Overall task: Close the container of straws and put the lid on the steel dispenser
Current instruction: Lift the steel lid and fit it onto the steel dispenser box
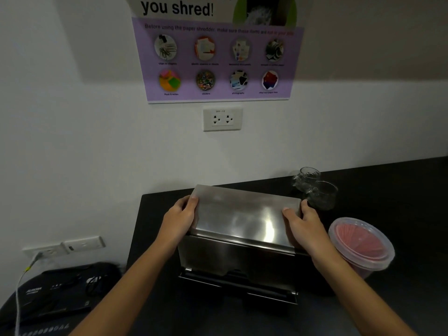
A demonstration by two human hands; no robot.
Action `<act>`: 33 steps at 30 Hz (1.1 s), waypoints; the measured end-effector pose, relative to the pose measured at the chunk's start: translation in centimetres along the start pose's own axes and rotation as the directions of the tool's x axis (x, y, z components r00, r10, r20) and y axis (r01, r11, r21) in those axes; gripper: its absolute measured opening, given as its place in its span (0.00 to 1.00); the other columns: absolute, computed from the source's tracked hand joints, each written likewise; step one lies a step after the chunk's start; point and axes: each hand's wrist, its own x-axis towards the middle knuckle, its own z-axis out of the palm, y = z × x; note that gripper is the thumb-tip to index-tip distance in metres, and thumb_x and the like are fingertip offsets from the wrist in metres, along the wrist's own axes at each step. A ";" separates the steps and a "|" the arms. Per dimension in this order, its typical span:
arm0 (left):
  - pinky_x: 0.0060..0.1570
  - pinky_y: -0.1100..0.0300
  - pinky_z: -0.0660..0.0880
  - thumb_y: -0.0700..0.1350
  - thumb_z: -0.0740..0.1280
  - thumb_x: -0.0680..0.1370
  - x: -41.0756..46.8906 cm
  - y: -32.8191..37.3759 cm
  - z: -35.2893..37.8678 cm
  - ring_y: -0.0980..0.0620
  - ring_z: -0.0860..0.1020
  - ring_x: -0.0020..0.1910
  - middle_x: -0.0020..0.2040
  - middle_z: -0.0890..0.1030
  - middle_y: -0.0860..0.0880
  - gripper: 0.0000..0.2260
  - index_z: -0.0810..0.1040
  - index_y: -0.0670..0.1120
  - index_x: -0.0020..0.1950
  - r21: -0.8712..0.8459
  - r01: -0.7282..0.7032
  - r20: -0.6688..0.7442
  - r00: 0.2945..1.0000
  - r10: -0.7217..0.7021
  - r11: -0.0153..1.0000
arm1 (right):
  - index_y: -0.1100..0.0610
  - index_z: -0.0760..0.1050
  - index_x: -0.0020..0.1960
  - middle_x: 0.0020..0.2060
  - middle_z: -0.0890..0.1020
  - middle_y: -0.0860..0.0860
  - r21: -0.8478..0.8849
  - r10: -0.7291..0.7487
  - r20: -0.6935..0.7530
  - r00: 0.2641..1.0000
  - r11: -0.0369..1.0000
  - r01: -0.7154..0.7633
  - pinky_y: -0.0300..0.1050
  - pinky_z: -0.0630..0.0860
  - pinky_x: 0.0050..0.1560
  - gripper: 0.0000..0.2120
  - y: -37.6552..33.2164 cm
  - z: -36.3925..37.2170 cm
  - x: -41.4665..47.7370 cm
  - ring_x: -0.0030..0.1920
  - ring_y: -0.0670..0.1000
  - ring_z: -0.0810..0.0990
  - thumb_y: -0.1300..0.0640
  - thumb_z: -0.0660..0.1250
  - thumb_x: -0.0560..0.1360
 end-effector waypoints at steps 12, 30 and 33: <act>0.53 0.59 0.65 0.58 0.55 0.77 0.0 0.4 0.3 0.47 0.71 0.62 0.64 0.74 0.44 0.23 0.67 0.48 0.69 0.134 -0.022 0.011 1.000 0.020 0.991 | 0.57 0.47 0.74 0.72 0.60 0.57 -0.017 0.018 -0.005 1.000 1.000 -0.018 0.53 0.63 0.68 0.32 0.4 -0.3 0.4 0.69 0.58 0.64 0.50 0.58 0.76; 0.62 0.55 0.64 0.59 0.52 0.78 -0.2 0.5 0.2 0.43 0.68 0.68 0.69 0.70 0.42 0.26 0.63 0.48 0.71 0.253 -0.060 0.038 0.998 0.052 0.966 | 0.57 0.45 0.74 0.75 0.52 0.55 -0.107 -0.079 0.003 0.997 0.991 0.079 0.53 0.53 0.72 0.30 0.9 0.0 -0.7 0.74 0.56 0.52 0.48 0.53 0.78; 0.62 0.55 0.64 0.59 0.52 0.78 -0.3 0.5 0.2 0.44 0.67 0.68 0.69 0.70 0.42 0.26 0.63 0.48 0.71 0.258 -0.063 0.050 0.997 0.052 0.964 | 0.57 0.45 0.74 0.75 0.52 0.55 -0.116 -0.091 0.014 0.996 0.989 0.092 0.52 0.52 0.72 0.30 1.0 0.0 -0.8 0.74 0.56 0.52 0.48 0.53 0.78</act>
